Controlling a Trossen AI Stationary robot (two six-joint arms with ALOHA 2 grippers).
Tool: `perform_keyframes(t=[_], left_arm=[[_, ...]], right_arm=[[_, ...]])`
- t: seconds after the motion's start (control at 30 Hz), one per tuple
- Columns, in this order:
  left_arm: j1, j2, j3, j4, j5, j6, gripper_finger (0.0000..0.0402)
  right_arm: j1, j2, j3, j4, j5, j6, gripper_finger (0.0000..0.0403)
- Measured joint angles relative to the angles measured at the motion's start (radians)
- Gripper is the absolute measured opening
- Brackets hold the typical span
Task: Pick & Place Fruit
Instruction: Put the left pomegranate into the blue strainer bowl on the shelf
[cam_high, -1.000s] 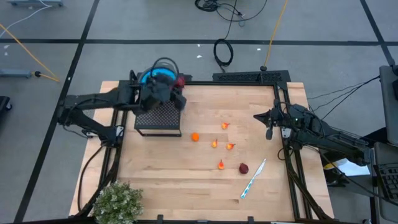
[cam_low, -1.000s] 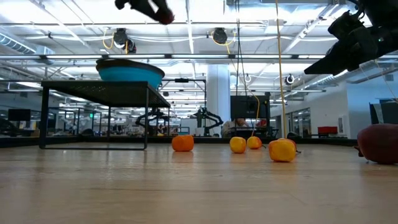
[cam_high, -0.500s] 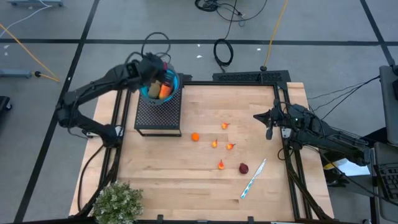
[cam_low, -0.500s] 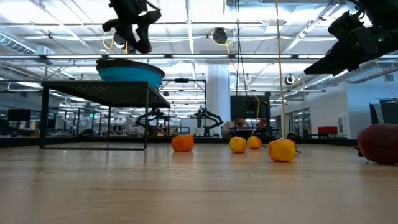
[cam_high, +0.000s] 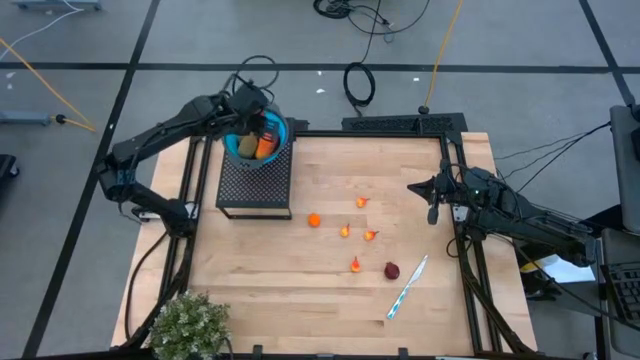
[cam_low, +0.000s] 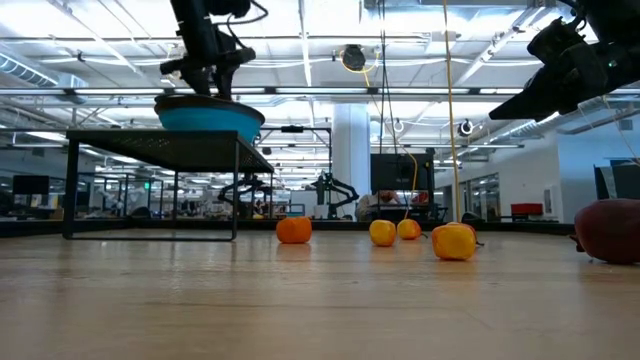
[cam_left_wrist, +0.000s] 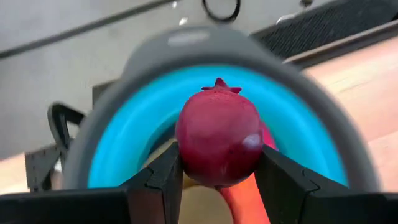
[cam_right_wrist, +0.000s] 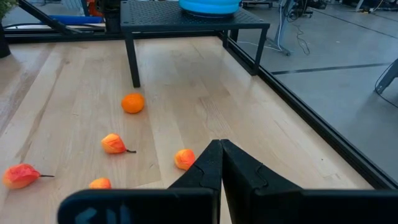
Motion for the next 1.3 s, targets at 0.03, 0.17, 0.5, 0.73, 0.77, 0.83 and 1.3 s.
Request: perform_keyframes(t=[0.03,0.17,0.5,0.73,0.77,0.83,1.3], left_arm=[[0.0,0.003,-0.011,-0.001,0.001,-0.012,0.0163],[0.0,0.002,-0.055,-0.002,-0.018,-0.07,0.0163],[0.002,0.002,-0.087,0.082,-0.054,-0.019,0.0163],[0.011,0.021,-0.088,0.094,-0.055,0.003,0.0163],[0.014,0.032,-0.088,0.09,-0.055,0.008,0.0163],[0.016,0.051,-0.088,0.091,-0.056,0.017,0.0163],[0.027,0.065,-0.088,0.096,-0.03,0.072,0.0163]], right_arm=[[0.0,0.0,0.0,0.0,0.0,0.0,0.0],[0.0,0.0,0.0,0.0,0.001,0.0,0.0],[0.0,0.0,0.0,0.0,0.003,0.0,0.0],[0.0,0.0,0.0,0.0,0.003,0.0,0.0],[0.0,0.0,0.0,0.0,0.003,0.0,0.0],[0.0,0.0,0.0,0.0,0.001,0.0,0.0],[0.0,0.0,0.0,0.0,0.0,0.0,0.0]])
